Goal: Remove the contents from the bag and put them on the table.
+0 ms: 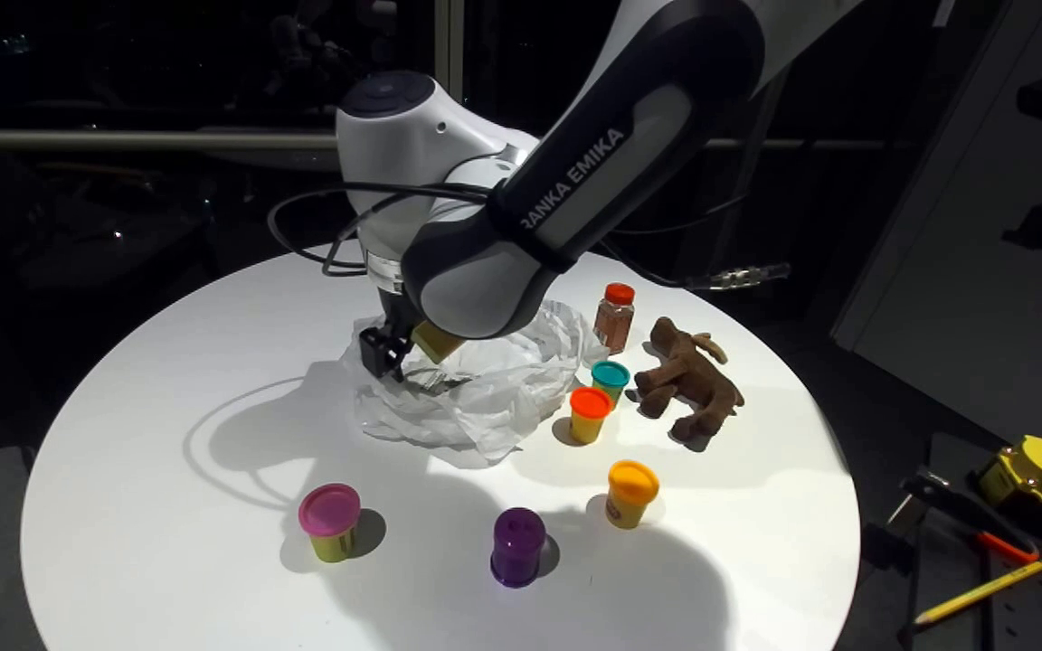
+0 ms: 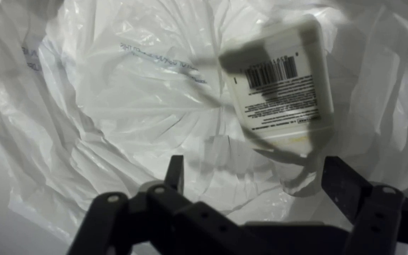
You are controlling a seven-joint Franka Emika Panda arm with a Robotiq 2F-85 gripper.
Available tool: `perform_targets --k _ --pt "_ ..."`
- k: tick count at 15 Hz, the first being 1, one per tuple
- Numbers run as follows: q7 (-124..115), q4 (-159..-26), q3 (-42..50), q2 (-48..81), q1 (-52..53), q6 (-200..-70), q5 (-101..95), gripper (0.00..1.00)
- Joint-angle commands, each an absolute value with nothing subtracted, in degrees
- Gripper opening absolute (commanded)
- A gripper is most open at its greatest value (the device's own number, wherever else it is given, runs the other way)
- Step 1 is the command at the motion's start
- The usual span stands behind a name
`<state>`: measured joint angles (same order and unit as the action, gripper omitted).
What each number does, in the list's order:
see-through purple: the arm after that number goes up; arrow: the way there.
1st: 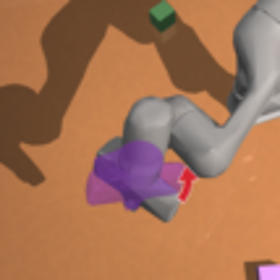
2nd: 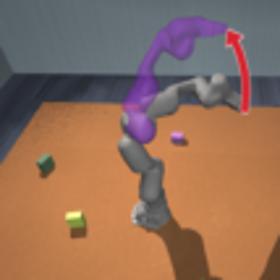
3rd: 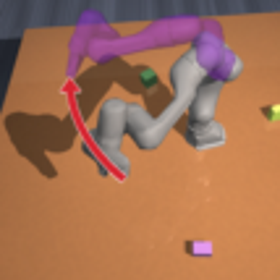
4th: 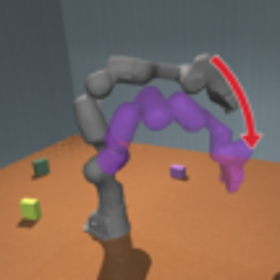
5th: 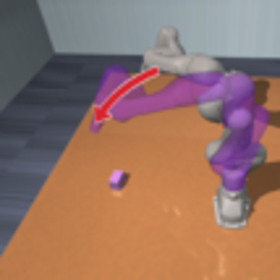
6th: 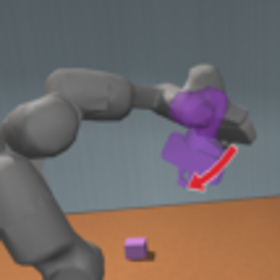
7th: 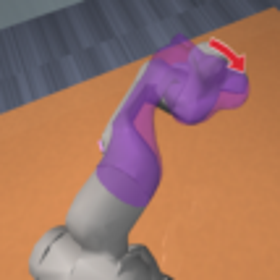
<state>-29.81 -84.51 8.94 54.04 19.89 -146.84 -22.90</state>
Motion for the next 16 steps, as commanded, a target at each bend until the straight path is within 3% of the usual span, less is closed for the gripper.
perform_targets --k 1,9,10,12,13,16 --pt "-26.1 -82.1 8.6 55.9 19.7 -147.2 -20.6 1.00" --pt "-21.4 -80.8 6.9 56.7 19.0 -146.6 -17.2 1.00" --pt "-20.9 -80.6 6.9 57.0 18.9 -146.4 -16.9 0.93" --pt "-20.1 -80.3 6.8 57.1 18.6 -146.0 -16.4 0.68" --pt "-19.7 -80.1 6.8 57.3 18.4 -145.7 -16.3 0.68" --pt "-18.0 -79.4 6.5 57.9 17.8 -145.1 -15.6 0.45"
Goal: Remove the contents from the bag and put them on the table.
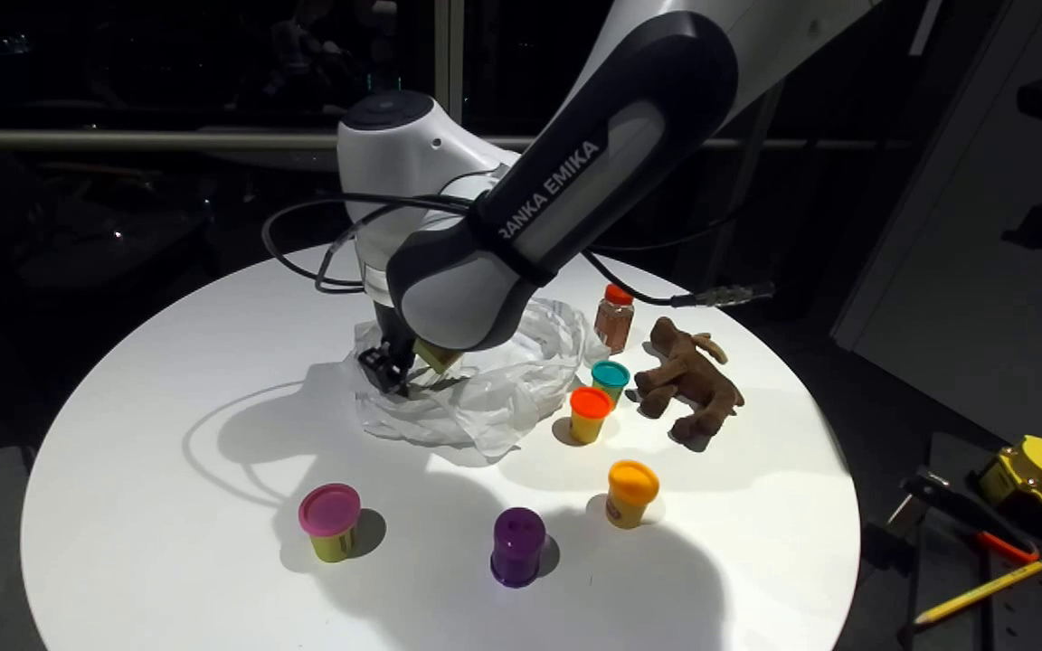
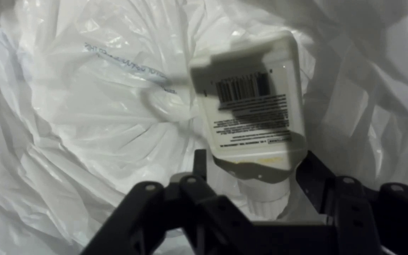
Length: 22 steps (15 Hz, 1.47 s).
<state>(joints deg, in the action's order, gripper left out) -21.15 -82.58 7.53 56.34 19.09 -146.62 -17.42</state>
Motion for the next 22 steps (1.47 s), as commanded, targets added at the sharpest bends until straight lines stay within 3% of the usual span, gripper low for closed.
perform_targets --k 1,4,9,18,22 --pt "-17.2 -79.2 6.1 58.0 17.4 -144.7 -15.3 0.38" --pt "-15.3 -78.3 5.5 58.3 16.7 -143.2 -14.5 0.31" --pt "-16.1 -78.7 6.9 56.9 17.3 -141.4 -15.4 0.31" --pt "-31.6 -86.1 18.9 47.2 25.7 -138.9 -22.9 0.31" --pt "-35.6 -92.9 18.7 40.3 28.3 -137.0 -27.1 0.31"
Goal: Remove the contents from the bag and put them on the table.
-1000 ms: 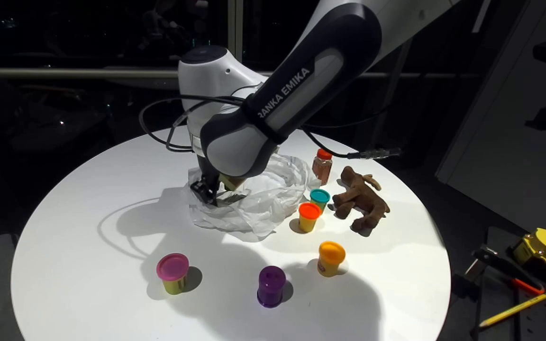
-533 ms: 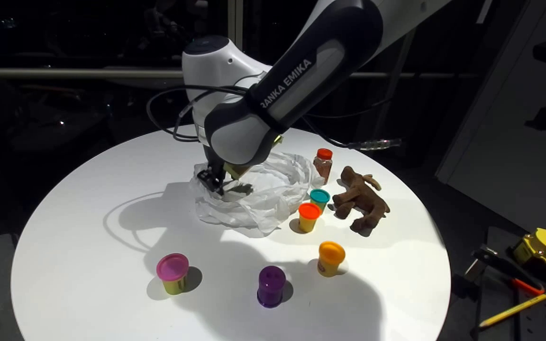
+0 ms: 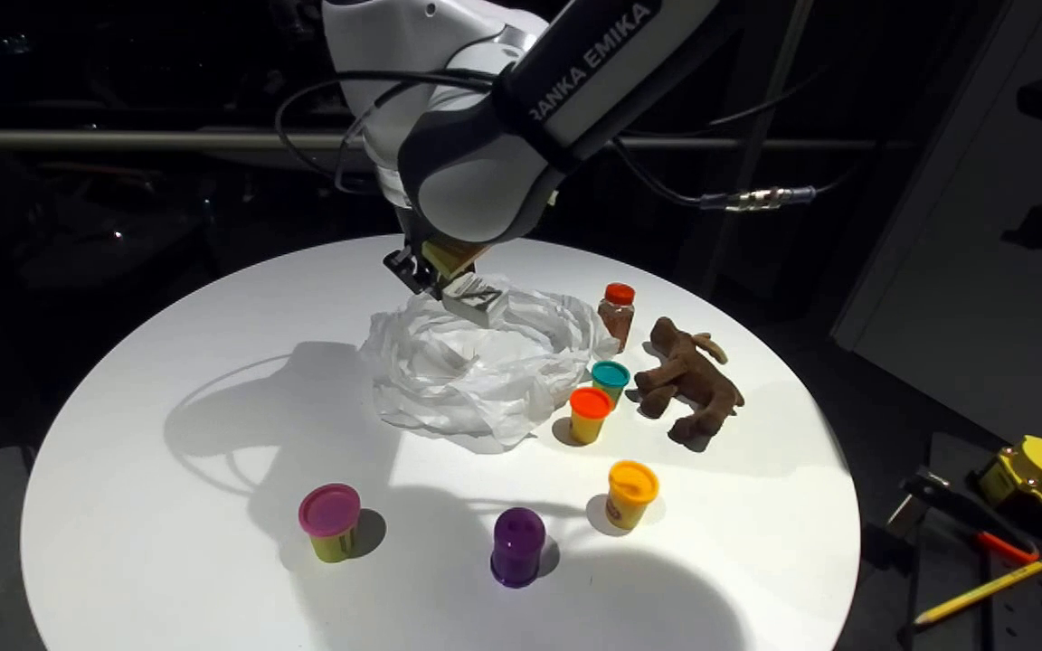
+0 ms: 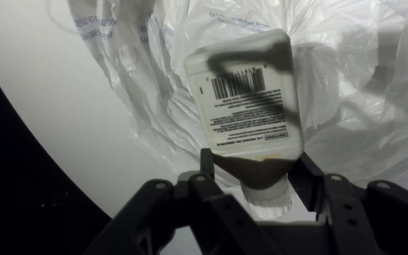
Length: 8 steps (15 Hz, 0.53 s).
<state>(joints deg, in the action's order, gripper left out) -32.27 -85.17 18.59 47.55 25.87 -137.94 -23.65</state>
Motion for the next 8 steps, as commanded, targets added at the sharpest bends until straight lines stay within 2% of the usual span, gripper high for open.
perform_targets --k 1,8 --pt "-35.3 -95.4 17.4 38.1 28.3 -137.6 -27.5 0.31" --pt "-33.8 -111.4 8.7 27.7 27.5 -150.6 -30.0 0.31"
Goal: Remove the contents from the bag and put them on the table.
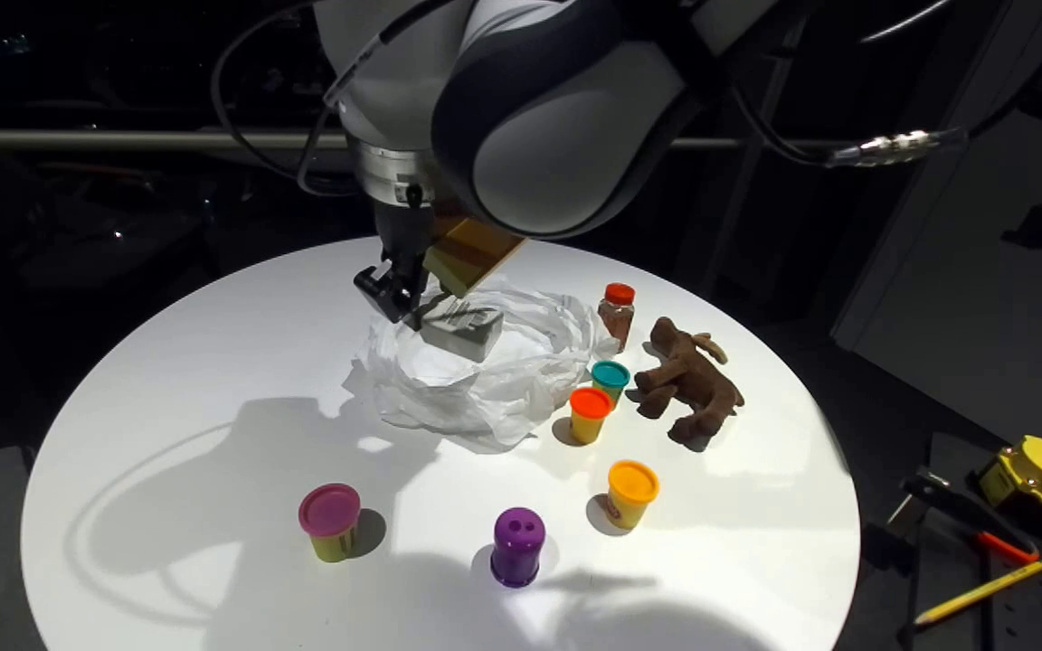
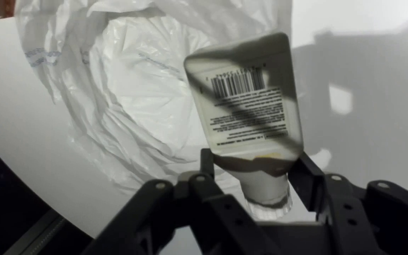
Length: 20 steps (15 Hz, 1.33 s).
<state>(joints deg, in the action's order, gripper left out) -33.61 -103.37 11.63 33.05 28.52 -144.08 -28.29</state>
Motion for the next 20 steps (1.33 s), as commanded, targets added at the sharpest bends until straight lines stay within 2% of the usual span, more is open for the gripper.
perform_targets --k 1,7,10,15,20 --pt "-33.4 -112.3 7.5 27.9 27.2 -153.1 -29.5 0.31" --pt "-30.9 -116.5 5.2 31.3 28.4 -165.4 -27.9 0.31" --pt "-32.4 -117.1 8.5 33.7 32.4 -171.5 -27.8 0.31" --pt "-45.3 -115.0 21.1 37.9 42.1 -176.3 -32.2 0.31" --pt "-40.7 -115.7 20.7 39.9 42.6 -175.0 -25.3 0.31"
